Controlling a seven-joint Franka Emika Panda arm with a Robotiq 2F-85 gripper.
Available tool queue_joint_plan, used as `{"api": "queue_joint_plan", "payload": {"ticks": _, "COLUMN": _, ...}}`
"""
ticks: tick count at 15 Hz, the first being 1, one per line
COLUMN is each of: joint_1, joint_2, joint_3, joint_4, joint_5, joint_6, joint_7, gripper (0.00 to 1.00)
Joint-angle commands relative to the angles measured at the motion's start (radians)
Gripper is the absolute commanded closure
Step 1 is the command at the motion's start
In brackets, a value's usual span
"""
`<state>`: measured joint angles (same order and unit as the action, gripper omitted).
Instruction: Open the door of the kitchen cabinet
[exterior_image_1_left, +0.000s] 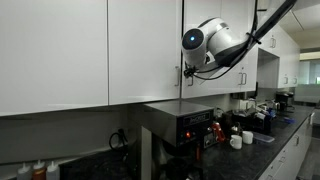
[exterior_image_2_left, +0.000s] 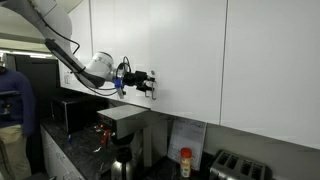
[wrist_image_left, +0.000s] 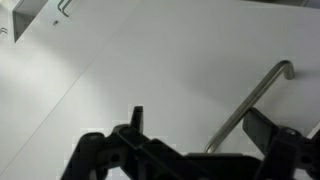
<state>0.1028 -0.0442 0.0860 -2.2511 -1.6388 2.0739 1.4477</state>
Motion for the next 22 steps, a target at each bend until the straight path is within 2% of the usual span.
{"api": "queue_joint_plan", "payload": {"ticks": 1, "joint_1": -0.009, "joint_2": -0.084, "joint_3": -0.004, "joint_4": -0.08, "joint_5": 0.014, "joint_6": -0.055, "joint_7": 0.009, "gripper": 0.0}}
{"api": "queue_joint_plan", "payload": {"ticks": 22, "joint_1": -0.009, "joint_2": -0.335, "joint_3": -0.031, "joint_4": -0.281, "joint_5": 0.066, "joint_6": -0.073, "joint_7": 0.029, "gripper": 0.0}}
